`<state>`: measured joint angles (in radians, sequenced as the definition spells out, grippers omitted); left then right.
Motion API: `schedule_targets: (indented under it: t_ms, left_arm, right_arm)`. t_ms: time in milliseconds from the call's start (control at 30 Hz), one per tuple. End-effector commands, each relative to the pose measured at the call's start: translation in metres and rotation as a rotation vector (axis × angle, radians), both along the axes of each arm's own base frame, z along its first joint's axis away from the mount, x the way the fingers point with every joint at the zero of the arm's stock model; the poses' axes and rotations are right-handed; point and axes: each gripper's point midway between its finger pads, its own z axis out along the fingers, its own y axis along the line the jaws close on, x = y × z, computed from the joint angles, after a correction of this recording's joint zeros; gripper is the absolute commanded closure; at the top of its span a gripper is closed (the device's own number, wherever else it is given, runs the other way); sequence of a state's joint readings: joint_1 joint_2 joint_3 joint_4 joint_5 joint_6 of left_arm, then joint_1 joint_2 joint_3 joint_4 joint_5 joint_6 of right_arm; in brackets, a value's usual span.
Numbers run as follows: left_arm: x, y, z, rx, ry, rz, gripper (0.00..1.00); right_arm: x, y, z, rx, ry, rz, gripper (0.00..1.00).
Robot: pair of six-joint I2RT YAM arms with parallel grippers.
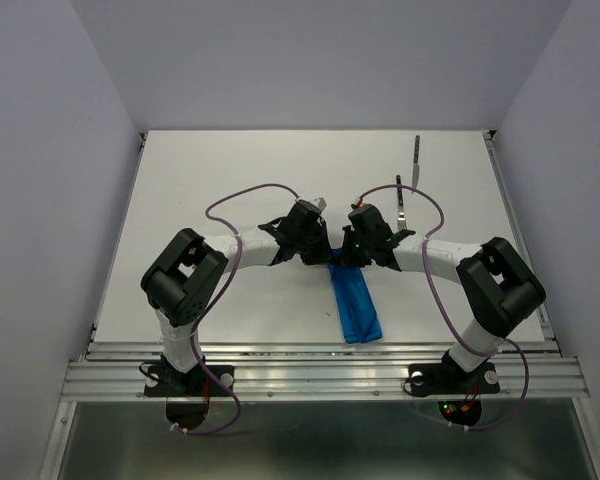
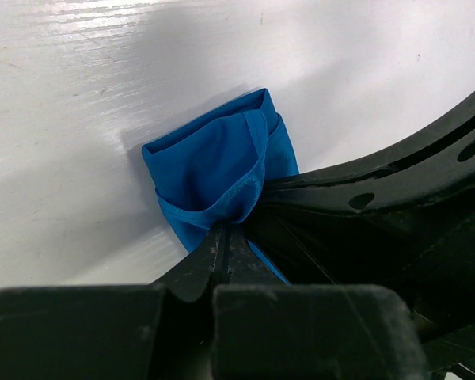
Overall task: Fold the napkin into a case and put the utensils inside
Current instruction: Grasp the top corner of the smaller rectangle folded napkin from the folded napkin.
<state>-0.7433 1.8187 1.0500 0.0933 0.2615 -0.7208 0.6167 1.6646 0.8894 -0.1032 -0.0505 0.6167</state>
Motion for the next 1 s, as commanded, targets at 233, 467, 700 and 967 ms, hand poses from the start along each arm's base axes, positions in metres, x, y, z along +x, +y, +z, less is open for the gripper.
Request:
schedule_targets:
  t_ms: [233, 467, 700, 967]
  left_arm:
    - [0.008, -0.012, 0.010, -0.030, -0.024, -0.037, 1.00]
    - [0.007, -0.013, 0.010, -0.031, -0.023, -0.046, 1.00]
    - [0.007, -0.010, 0.017, -0.026, -0.036, -0.050, 0.96]
    - [0.008, 0.001, 0.036, 0.012, -0.088, -0.046, 0.55]
  right_arm:
    - [0.008, 0.021, 0.028, 0.108, -0.079, 0.063, 0.99]
    - [0.002, 0.015, -0.005, 0.057, -0.009, 0.051, 0.99]
    - [0.005, 0.015, -0.004, 0.067, -0.031, 0.039, 0.99]
    - [0.006, 0.015, 0.004, 0.076, -0.047, 0.040, 0.99]
